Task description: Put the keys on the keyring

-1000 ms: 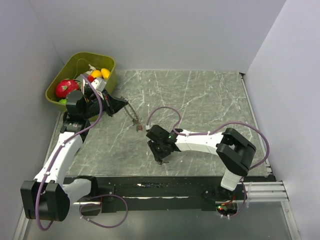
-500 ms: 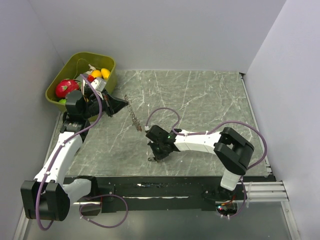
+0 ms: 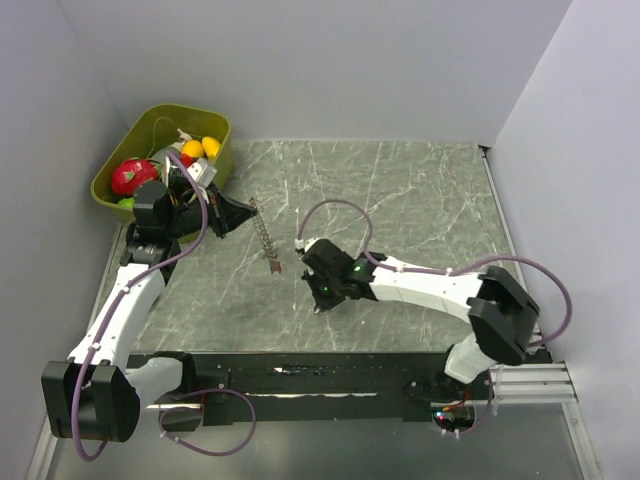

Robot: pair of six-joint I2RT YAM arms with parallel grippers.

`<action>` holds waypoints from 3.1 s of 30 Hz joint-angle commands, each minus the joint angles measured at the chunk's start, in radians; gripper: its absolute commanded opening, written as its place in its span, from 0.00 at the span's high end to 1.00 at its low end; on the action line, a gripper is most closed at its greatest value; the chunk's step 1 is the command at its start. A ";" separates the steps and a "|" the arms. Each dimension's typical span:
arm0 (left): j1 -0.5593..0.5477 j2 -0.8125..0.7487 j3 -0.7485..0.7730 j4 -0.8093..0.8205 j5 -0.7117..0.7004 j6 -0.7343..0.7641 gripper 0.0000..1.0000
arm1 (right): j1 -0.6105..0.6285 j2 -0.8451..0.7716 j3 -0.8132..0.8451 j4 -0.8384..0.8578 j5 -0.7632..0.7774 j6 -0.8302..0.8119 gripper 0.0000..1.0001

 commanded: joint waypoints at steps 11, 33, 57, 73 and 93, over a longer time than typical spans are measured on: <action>-0.099 -0.009 0.076 -0.102 0.042 0.213 0.99 | -0.238 -0.405 -0.059 0.136 -0.308 -0.179 1.00; -0.346 0.011 0.108 -0.156 0.119 0.396 0.99 | -0.360 -0.666 -0.132 0.302 -0.715 -0.299 1.00; -0.490 0.054 0.159 -0.217 0.082 0.448 0.99 | -0.368 -0.571 -0.061 0.314 -0.728 -0.325 1.00; -0.549 0.097 0.191 -0.251 0.045 0.476 0.99 | -0.368 -0.550 -0.043 0.334 -0.765 -0.319 1.00; -0.558 0.083 0.190 -0.263 0.057 0.499 0.99 | -0.370 -0.527 -0.056 0.317 -0.689 -0.299 1.00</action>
